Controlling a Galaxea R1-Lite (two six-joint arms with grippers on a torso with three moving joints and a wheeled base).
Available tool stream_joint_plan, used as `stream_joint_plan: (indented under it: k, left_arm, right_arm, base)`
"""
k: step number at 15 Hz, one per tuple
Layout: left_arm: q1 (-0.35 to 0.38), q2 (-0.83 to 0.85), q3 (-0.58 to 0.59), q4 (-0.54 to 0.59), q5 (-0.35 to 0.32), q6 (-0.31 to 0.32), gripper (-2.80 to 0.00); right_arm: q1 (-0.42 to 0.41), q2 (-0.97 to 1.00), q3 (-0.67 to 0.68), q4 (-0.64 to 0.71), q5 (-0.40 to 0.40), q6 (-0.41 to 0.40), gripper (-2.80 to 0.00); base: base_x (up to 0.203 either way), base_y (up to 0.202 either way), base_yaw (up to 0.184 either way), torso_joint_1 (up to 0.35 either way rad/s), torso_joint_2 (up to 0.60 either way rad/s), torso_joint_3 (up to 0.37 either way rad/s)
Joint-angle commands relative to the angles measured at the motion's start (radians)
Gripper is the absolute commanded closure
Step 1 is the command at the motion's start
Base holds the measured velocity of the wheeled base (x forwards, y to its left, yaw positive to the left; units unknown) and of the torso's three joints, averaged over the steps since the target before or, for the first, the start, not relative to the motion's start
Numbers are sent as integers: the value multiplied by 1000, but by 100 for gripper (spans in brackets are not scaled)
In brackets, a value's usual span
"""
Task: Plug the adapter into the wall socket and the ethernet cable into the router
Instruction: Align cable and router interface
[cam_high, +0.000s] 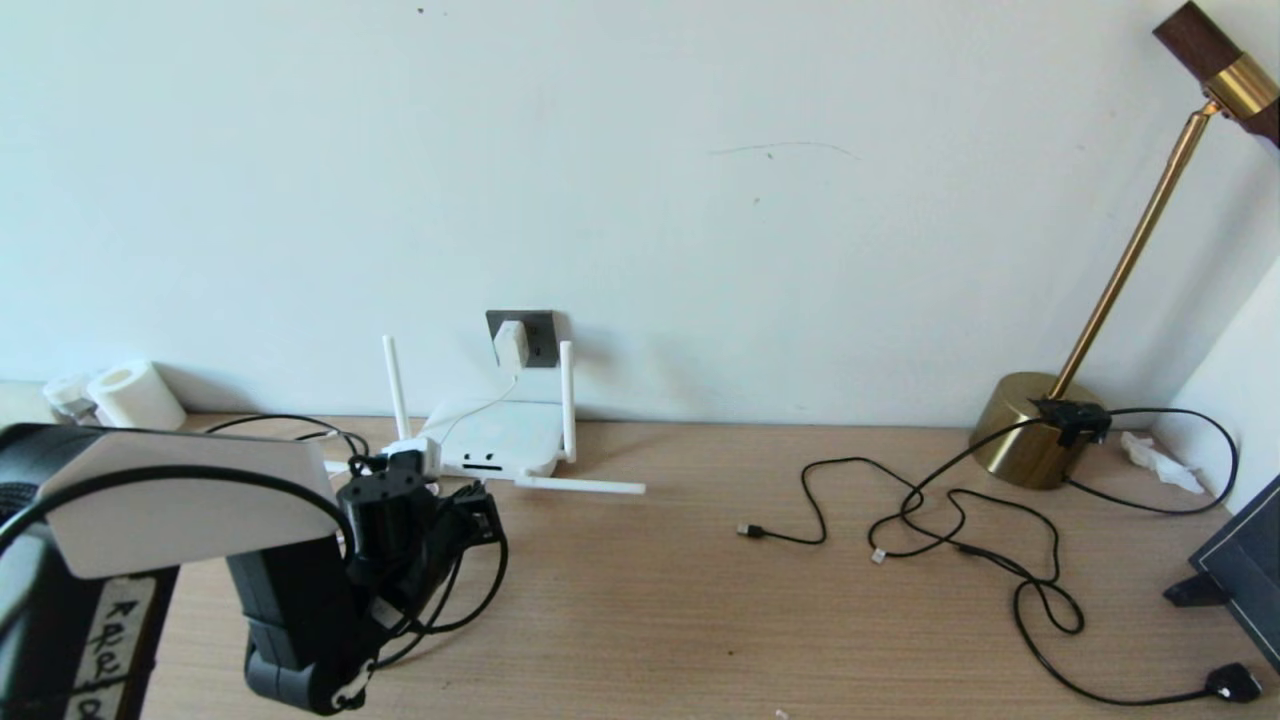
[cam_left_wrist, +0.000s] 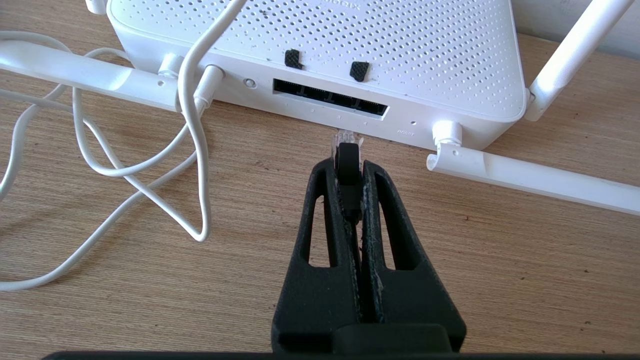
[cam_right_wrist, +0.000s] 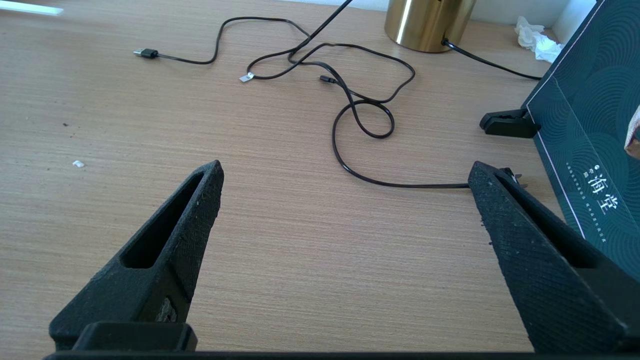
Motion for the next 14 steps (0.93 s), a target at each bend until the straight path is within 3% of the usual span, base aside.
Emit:
stream_joint_plan:
  k: [1, 5, 14]
  left_arm:
    - [0, 0, -1, -8, 0, 0, 0]
    - [1, -4, 7, -8, -9, 12, 0]
    - [40, -13, 19, -8, -115, 102, 0]
  right_arm:
    - [1, 2, 0, 1, 1, -1, -280]
    - [1, 2, 0, 0, 1, -1, -280]
    - [1, 2, 0, 1, 1, -1, -280]
  base:
    - [0, 0, 0, 0, 0, 0]
    - [0, 0, 0, 0, 0, 0]
    - [0, 0, 0, 0, 0, 0]
